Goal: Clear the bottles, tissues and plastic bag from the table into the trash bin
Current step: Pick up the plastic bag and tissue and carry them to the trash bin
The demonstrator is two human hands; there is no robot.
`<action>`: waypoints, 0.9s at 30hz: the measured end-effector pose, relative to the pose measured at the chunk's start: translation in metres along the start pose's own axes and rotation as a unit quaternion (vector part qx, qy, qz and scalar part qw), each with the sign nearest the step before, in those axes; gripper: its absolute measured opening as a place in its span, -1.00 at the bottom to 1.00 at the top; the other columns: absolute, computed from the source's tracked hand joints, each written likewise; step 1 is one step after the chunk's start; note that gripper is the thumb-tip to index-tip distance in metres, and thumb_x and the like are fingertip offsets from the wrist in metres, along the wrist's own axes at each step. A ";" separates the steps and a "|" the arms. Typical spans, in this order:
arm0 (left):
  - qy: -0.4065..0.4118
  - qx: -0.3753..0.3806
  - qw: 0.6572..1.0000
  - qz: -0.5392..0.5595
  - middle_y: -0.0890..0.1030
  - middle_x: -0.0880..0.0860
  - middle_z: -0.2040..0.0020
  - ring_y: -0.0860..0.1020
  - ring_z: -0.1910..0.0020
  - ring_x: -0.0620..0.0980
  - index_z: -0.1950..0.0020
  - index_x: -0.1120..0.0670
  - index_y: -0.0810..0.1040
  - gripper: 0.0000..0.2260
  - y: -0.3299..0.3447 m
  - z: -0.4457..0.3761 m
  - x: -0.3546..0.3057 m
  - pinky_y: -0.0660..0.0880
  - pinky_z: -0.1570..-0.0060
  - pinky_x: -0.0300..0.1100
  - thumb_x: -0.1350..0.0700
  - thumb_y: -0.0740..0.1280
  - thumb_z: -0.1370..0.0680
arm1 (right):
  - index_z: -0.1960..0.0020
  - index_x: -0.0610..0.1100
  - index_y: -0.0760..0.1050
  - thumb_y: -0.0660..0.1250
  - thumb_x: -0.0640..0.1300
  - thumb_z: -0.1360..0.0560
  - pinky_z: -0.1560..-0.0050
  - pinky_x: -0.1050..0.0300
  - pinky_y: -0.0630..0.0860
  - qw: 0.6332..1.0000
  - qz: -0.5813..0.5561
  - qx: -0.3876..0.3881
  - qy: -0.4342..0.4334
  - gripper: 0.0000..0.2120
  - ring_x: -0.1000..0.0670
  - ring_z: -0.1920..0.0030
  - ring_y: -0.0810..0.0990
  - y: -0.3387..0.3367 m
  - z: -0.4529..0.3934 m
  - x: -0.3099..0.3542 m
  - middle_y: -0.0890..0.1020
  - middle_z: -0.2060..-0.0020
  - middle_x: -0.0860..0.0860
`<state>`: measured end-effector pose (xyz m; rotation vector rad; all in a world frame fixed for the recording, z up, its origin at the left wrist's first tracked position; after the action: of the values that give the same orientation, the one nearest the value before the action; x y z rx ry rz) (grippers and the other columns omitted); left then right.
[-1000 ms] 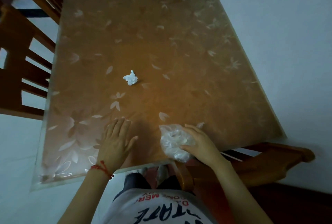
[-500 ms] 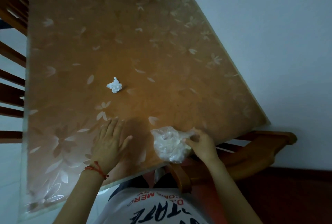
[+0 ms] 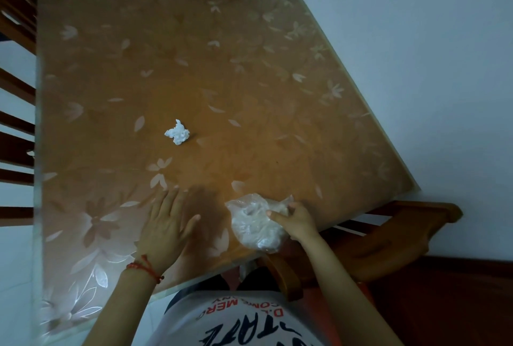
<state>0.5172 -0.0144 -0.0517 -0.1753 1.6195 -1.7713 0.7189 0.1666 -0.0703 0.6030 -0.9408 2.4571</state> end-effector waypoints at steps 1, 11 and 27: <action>-0.001 0.002 1.000 0.000 0.48 0.31 -0.25 0.39 -0.27 0.33 -0.29 0.26 0.41 -0.28 0.001 0.000 0.001 0.31 -0.24 0.22 -0.29 -0.14 -0.54 | -0.07 -0.24 0.47 0.50 0.06 -0.29 0.19 0.15 0.52 1.000 -0.008 -0.010 0.000 -0.48 -0.03 0.05 0.59 0.003 -0.001 0.002 0.60 0.07 -0.06; -0.017 0.009 1.000 0.001 0.50 0.30 -0.23 0.42 -0.25 0.31 -0.28 0.26 0.44 -0.28 -0.002 0.000 0.011 0.33 -0.23 0.17 -0.28 -0.15 -0.55 | -0.28 -0.21 0.38 0.48 -0.09 -0.34 0.19 0.33 0.41 0.997 -0.010 -0.036 -0.065 -0.42 -0.01 -0.06 0.56 0.028 -0.011 0.042 0.57 -0.14 -0.07; -0.032 0.003 0.999 0.004 0.51 0.28 -0.21 0.43 -0.23 0.30 -0.26 0.26 0.45 -0.30 -0.004 0.002 0.024 0.35 -0.24 0.16 -0.27 -0.15 -0.55 | -0.18 -0.18 0.43 0.53 0.11 -0.21 0.13 0.10 0.55 0.998 0.048 -0.023 -0.035 -0.34 -0.07 0.00 0.58 0.043 -0.010 0.044 0.54 -0.07 -0.08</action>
<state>0.4991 -0.0305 -0.0560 -0.2209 1.5670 -1.7470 0.6582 0.1558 -0.0756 0.6467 -1.0744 2.5055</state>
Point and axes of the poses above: each hand's wrist, its own z-axis away from the middle knuckle, its own y-axis out of the palm, x = y × z, the point moved 2 cm from there along -z, towards the middle knuckle
